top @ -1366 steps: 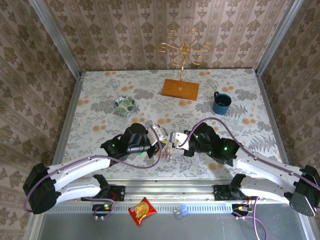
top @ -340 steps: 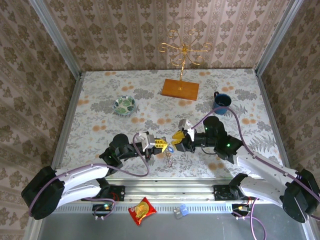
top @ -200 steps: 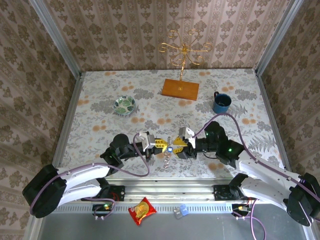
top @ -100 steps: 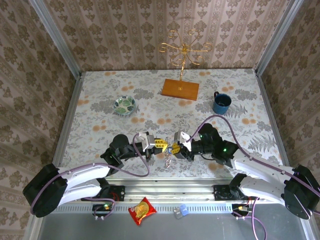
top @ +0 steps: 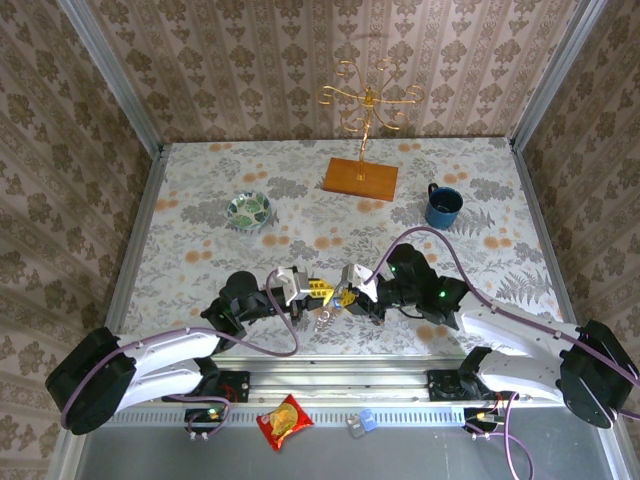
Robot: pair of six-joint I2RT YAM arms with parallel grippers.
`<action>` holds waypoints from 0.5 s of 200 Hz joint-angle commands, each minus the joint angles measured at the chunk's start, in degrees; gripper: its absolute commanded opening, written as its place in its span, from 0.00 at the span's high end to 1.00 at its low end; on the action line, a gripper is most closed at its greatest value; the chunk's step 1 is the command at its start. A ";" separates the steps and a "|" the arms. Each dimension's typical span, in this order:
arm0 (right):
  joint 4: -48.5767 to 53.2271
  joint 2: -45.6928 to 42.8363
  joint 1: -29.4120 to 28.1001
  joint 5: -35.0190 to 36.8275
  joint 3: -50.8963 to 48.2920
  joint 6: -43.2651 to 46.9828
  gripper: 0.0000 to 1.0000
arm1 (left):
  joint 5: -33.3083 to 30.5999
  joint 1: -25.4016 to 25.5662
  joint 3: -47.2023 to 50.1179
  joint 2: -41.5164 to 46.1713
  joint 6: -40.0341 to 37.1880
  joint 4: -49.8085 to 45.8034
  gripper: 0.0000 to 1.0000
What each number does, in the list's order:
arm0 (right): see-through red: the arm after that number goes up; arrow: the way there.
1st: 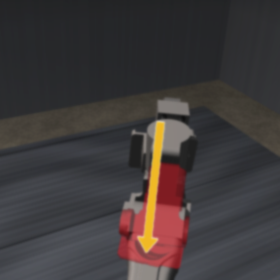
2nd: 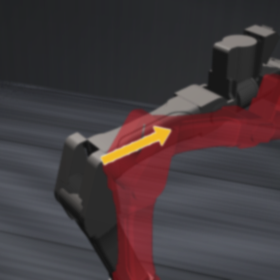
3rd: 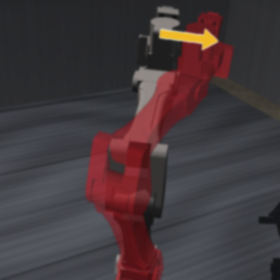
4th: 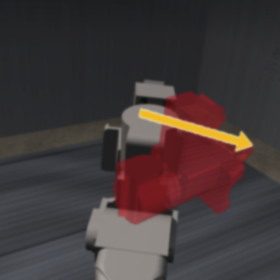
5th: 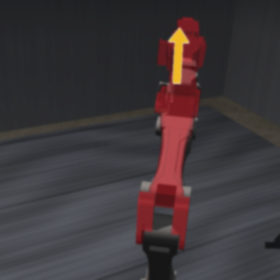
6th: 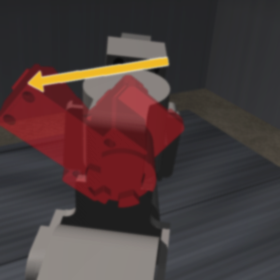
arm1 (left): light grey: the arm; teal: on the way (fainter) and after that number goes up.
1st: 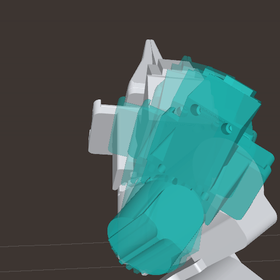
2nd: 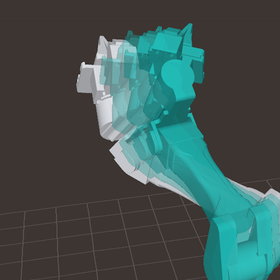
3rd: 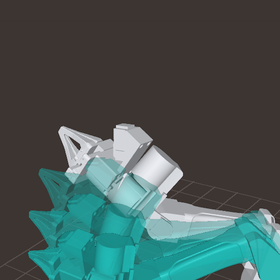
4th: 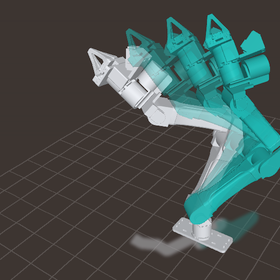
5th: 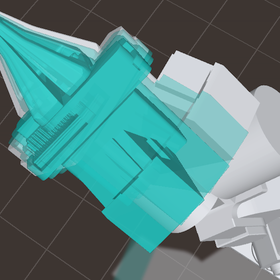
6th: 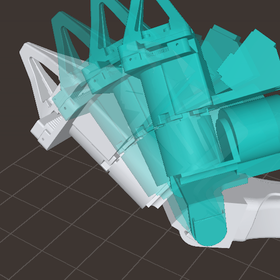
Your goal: Put the keys on the keyring
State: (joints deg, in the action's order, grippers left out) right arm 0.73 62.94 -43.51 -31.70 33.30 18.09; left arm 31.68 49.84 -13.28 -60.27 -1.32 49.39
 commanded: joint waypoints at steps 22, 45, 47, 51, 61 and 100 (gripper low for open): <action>3.71 0.79 -0.58 0.14 2.47 1.78 1.00 | -0.48 0.50 -0.16 0.33 -1.58 4.21 1.00; 3.83 0.70 -0.53 0.41 2.73 1.86 1.00 | -0.23 0.52 -0.17 0.07 -1.61 4.24 1.00; 3.79 0.70 -0.55 0.41 2.73 1.86 1.00 | -0.22 0.58 -0.17 -0.04 -1.61 4.23 1.00; 3.75 0.70 -0.54 0.41 2.80 1.88 1.00 | -0.25 0.55 -0.18 -0.07 -1.62 4.21 1.00; 3.60 0.85 -0.59 0.33 2.65 1.91 1.00 | -0.26 0.54 -0.25 -0.24 -1.65 4.52 1.00; 6.47 3.81 -1.24 1.69 3.06 3.63 1.00 | -0.48 0.79 -0.26 -2.37 -1.40 7.35 1.00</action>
State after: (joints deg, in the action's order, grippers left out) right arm 3.53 64.97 -43.88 -31.29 34.87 19.79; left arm 31.53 50.28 -13.19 -61.54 -1.74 50.83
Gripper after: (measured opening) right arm 0.063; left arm 0.065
